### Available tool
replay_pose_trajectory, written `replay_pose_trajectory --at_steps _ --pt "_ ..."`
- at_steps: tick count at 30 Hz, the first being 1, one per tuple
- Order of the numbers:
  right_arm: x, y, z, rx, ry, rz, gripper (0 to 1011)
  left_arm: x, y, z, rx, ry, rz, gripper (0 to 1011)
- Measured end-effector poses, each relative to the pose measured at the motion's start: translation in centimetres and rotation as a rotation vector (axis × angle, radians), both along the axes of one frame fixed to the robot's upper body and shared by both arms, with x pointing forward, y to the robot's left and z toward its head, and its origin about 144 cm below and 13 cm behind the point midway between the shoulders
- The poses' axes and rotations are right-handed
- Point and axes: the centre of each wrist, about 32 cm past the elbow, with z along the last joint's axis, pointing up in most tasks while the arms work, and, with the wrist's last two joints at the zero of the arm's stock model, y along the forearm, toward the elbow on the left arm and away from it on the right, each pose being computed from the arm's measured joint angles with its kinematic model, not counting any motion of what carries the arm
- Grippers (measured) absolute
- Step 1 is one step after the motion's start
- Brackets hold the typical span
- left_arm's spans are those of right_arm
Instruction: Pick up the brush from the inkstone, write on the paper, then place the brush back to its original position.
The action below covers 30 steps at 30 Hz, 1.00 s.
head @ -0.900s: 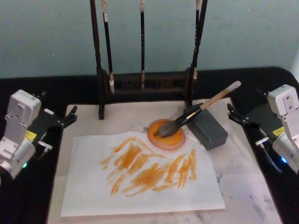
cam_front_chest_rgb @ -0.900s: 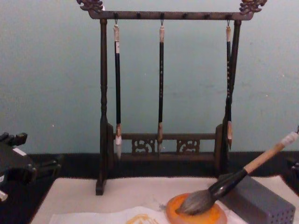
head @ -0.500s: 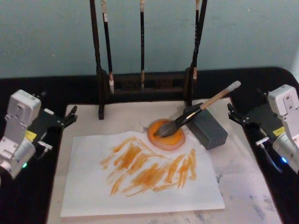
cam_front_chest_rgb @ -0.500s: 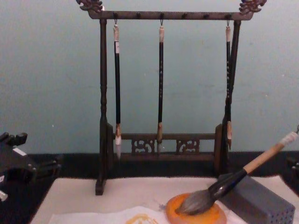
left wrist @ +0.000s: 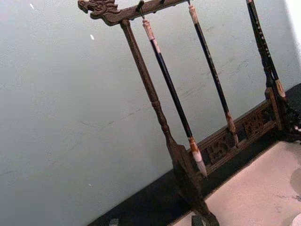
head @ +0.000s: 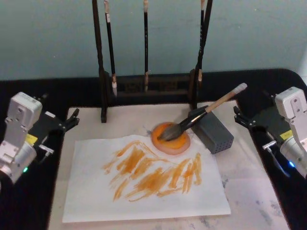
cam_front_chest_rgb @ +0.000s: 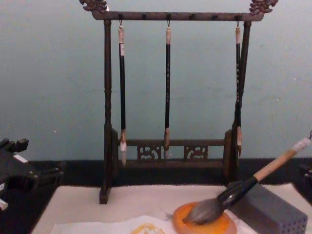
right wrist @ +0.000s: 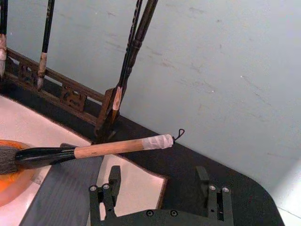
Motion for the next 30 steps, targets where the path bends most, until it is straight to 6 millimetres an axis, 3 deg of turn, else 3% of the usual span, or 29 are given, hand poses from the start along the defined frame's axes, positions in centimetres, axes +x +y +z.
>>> replay_pose_trajectory --at_steps 30 --pt "0.00 0.00 0.00 0.000 0.000 0.000 1000 0.00 0.00 0.00 0.000 0.000 0.000 1001"
